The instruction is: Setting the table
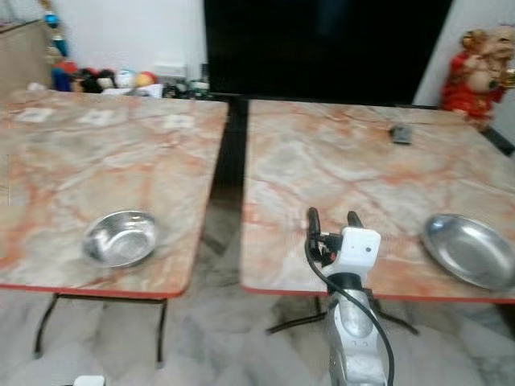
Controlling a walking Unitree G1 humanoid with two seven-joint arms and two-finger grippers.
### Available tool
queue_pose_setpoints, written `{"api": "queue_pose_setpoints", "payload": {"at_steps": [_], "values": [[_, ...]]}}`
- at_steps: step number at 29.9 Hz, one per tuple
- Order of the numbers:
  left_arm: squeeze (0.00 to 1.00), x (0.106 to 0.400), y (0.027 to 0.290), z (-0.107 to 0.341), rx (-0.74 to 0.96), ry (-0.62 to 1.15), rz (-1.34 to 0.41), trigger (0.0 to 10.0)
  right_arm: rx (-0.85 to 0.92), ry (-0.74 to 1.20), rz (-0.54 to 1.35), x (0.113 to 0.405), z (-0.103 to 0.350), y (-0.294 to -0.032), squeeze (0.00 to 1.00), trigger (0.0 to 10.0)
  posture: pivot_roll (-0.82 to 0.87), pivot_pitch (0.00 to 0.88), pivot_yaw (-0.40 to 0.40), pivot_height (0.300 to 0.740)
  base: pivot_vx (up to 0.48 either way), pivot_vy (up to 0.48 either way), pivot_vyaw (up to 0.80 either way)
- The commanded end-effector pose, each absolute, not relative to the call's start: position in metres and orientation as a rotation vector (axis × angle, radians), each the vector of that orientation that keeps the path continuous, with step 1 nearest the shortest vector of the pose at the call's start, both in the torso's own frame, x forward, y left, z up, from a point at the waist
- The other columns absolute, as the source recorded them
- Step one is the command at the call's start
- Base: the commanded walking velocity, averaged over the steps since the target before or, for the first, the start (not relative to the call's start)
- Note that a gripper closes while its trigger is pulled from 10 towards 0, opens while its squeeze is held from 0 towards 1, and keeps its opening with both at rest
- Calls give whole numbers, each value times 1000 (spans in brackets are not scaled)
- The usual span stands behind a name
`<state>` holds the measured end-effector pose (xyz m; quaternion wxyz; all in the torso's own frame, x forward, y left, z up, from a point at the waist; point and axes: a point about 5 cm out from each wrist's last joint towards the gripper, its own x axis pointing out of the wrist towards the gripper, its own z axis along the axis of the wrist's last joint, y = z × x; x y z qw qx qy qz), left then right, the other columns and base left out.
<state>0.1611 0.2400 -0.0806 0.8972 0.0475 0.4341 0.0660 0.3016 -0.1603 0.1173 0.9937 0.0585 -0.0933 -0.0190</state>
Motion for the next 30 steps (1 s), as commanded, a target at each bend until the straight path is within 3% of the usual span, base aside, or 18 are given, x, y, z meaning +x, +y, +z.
{"api": "queue_pose_setpoints", "payload": {"at_steps": [1, 20, 30], "values": [[0, 158, 237, -83, 88, 917, 138, 10000, 116, -167, -63, 299, 113, -168, 0, 10000, 6, 49, -32, 740, 0, 480, 0], [0, 155, 237, -84, 86, 927, 144, 10000, 127, -157, -40, 301, 111, -161, 0, 10000, 13, 64, -37, 740, 0, 480, 0], [0, 157, 235, -83, 86, 909, 132, 10000, 129, -153, -39, 301, 111, -160, 0, 10000, 13, 70, -38, 740, 0, 0, 0]]}}
